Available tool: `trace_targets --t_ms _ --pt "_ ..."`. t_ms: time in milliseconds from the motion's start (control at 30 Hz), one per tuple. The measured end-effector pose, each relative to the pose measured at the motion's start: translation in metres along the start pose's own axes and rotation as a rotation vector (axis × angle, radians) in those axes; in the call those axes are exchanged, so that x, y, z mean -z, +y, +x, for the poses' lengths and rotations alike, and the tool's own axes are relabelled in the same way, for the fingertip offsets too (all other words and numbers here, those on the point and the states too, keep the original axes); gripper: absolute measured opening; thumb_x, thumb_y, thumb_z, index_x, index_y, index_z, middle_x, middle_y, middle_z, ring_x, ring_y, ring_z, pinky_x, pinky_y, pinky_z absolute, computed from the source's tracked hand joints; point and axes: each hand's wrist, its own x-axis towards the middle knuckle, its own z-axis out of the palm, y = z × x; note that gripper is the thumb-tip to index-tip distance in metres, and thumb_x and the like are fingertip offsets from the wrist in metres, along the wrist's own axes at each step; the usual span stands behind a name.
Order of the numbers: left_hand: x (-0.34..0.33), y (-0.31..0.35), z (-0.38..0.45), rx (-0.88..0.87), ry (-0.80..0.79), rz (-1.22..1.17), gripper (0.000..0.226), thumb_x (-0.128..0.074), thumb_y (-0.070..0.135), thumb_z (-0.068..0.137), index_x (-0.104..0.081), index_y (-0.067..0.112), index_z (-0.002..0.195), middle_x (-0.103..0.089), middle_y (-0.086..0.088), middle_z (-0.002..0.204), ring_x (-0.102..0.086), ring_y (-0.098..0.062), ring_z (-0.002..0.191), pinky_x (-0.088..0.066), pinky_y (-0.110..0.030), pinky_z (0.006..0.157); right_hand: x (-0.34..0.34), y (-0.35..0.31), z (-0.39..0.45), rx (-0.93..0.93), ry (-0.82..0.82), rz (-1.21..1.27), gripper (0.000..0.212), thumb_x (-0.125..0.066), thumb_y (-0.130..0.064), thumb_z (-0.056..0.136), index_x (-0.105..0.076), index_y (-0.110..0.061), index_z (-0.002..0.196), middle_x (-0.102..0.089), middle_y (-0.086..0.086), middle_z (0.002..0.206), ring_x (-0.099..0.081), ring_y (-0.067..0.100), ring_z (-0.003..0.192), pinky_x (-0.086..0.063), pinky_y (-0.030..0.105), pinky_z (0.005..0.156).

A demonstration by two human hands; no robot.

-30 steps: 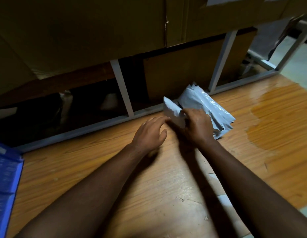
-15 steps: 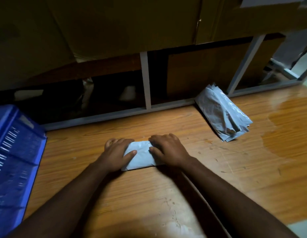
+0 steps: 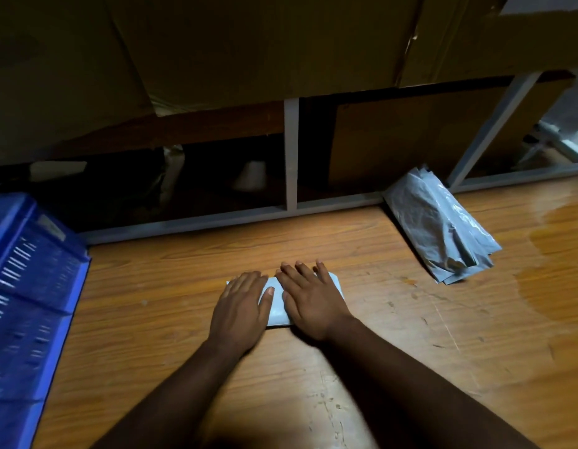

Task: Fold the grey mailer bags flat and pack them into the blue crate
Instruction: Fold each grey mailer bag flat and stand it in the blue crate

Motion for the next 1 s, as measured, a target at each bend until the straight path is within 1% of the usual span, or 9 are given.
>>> trace_targets --t_ms 67,133,200,267,333,567,667,833,1000 --pt "-0.006 -0.002 -0.001 0.027 -0.019 -0.043 0.061 -0.02 0.055 0.101 -0.056 0.023 0.138 -0.043 0.002 0.159 -0.03 -0.017 0.151 -0.02 -0.037 0.126 -0.002 -0.009 0.007 -0.052 0.047 0.018 0.058 -0.03 -0.036 0.099 -0.055 -0.016 0.147 -0.05 0.007 0.156 -0.044 0.032 0.144 -0.02 0.058 0.124" --pt "-0.011 -0.003 -0.003 0.058 -0.026 -0.094 0.062 -0.017 0.056 0.101 -0.049 0.027 0.144 -0.032 0.006 0.165 -0.019 -0.013 0.155 -0.012 -0.034 0.127 -0.003 -0.015 0.011 -0.064 0.065 0.085 0.056 -0.029 -0.037 0.103 -0.054 -0.016 0.148 -0.047 0.006 0.158 -0.039 0.03 0.147 -0.023 0.055 0.123" --pt "-0.014 -0.003 -0.005 0.025 -0.014 -0.064 0.06 -0.017 0.052 0.104 -0.039 0.029 0.154 -0.022 0.008 0.169 -0.012 -0.011 0.156 -0.011 -0.036 0.128 -0.009 -0.017 0.01 -0.062 0.098 0.075 0.053 -0.027 -0.04 0.108 -0.047 -0.018 0.152 -0.041 0.004 0.162 -0.034 0.028 0.151 -0.022 0.053 0.123" --pt "-0.016 -0.003 -0.006 -0.015 -0.007 0.014 0.056 -0.018 0.047 0.107 -0.031 0.031 0.159 -0.017 0.008 0.17 -0.009 -0.012 0.157 -0.012 -0.04 0.128 -0.017 -0.016 0.007 -0.075 0.114 0.06 0.053 -0.026 -0.04 0.11 -0.041 -0.019 0.156 -0.037 0.003 0.165 -0.029 0.026 0.154 -0.018 0.051 0.125" --pt "-0.018 -0.004 -0.005 -0.011 -0.013 0.051 0.055 -0.019 0.045 0.108 -0.029 0.031 0.16 -0.019 0.006 0.17 -0.01 -0.014 0.158 -0.014 -0.042 0.128 -0.022 -0.017 0.006 -0.091 0.123 0.053 0.053 -0.025 -0.039 0.111 -0.037 -0.019 0.159 -0.034 0.002 0.166 -0.024 0.025 0.156 -0.014 0.05 0.126" --pt "-0.027 -0.005 -0.003 -0.02 0.005 0.101 0.054 -0.024 0.039 0.108 -0.038 0.024 0.158 -0.027 0.001 0.168 -0.016 -0.019 0.157 -0.015 -0.042 0.127 -0.03 -0.014 0.01 -0.104 0.082 0.027 0.055 -0.025 -0.038 0.11 -0.03 -0.02 0.162 -0.022 0.002 0.171 -0.013 0.025 0.159 -0.013 0.05 0.127" --pt "-0.03 -0.008 -0.001 -0.032 -0.004 0.114 0.054 -0.025 0.037 0.108 -0.038 0.021 0.157 -0.025 -0.001 0.168 -0.014 -0.02 0.157 -0.016 -0.043 0.127 -0.032 -0.013 0.012 -0.104 0.067 0.01 0.056 -0.023 -0.038 0.11 -0.028 -0.02 0.162 -0.017 0.002 0.172 -0.007 0.025 0.16 -0.01 0.05 0.127" --pt "-0.026 -0.005 -0.002 -0.027 -0.024 0.118 0.054 -0.023 0.038 0.108 -0.035 0.022 0.159 -0.022 0.0 0.169 -0.012 -0.019 0.158 -0.014 -0.043 0.127 -0.03 -0.015 0.013 -0.1 0.043 0.018 0.057 -0.022 -0.039 0.11 -0.029 -0.019 0.162 -0.018 0.003 0.172 -0.007 0.025 0.16 -0.009 0.051 0.127" --pt "-0.015 0.0 0.0 0.006 -0.066 0.07 0.062 -0.016 0.047 0.104 -0.036 0.026 0.158 -0.022 0.004 0.169 -0.013 -0.017 0.157 -0.01 -0.039 0.128 -0.021 -0.01 0.013 -0.09 0.009 0.139 0.061 -0.013 -0.044 0.108 -0.025 -0.022 0.163 -0.014 -0.001 0.172 -0.004 0.021 0.16 0.003 0.044 0.128"
